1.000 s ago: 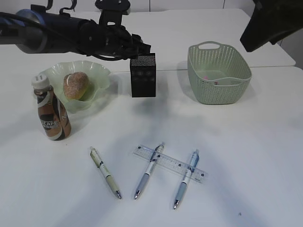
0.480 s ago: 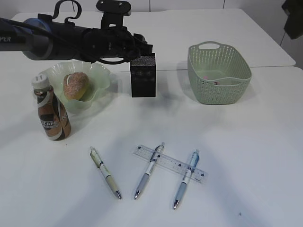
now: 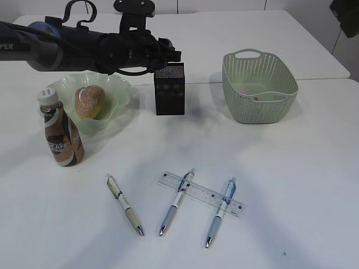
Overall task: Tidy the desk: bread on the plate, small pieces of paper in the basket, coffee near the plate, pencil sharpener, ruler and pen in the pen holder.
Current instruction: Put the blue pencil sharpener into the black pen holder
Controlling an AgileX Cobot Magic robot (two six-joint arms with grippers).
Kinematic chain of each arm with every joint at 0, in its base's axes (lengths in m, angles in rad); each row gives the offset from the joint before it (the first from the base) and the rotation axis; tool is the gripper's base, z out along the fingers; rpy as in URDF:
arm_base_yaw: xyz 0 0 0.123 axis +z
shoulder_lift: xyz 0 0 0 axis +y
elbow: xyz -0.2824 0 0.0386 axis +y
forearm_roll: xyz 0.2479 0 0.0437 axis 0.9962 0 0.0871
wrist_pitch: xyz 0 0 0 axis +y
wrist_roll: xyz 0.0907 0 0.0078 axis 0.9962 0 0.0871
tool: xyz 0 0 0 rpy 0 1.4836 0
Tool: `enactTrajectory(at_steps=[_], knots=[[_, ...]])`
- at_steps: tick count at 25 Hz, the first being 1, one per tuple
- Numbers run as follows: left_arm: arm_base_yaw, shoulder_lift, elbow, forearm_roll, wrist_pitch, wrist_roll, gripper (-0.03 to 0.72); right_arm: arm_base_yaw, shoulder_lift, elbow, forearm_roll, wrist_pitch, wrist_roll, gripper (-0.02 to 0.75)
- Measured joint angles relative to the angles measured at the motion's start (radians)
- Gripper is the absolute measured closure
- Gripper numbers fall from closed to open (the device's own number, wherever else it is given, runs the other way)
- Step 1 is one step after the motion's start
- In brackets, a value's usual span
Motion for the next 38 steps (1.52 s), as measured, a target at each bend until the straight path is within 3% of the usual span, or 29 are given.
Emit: enactTrajectory(at_steps=[24, 32, 38], knots=[[0.000, 0.073, 0.000, -0.002, -0.033, 0.000, 0.382, 0.000, 0.031, 0.000, 0.000, -0.010, 0.001, 0.328], [0.000, 0.072, -0.002, -0.002, -0.066, 0.000, 0.243, 0.000, 0.031, 0.000, 0.000, -0.012, 0.001, 0.328], [0.000, 0.072, -0.005, -0.002, -0.075, 0.000, 0.220, 0.000, 0.031, 0.000, 0.000, -0.012, 0.001, 0.328]])
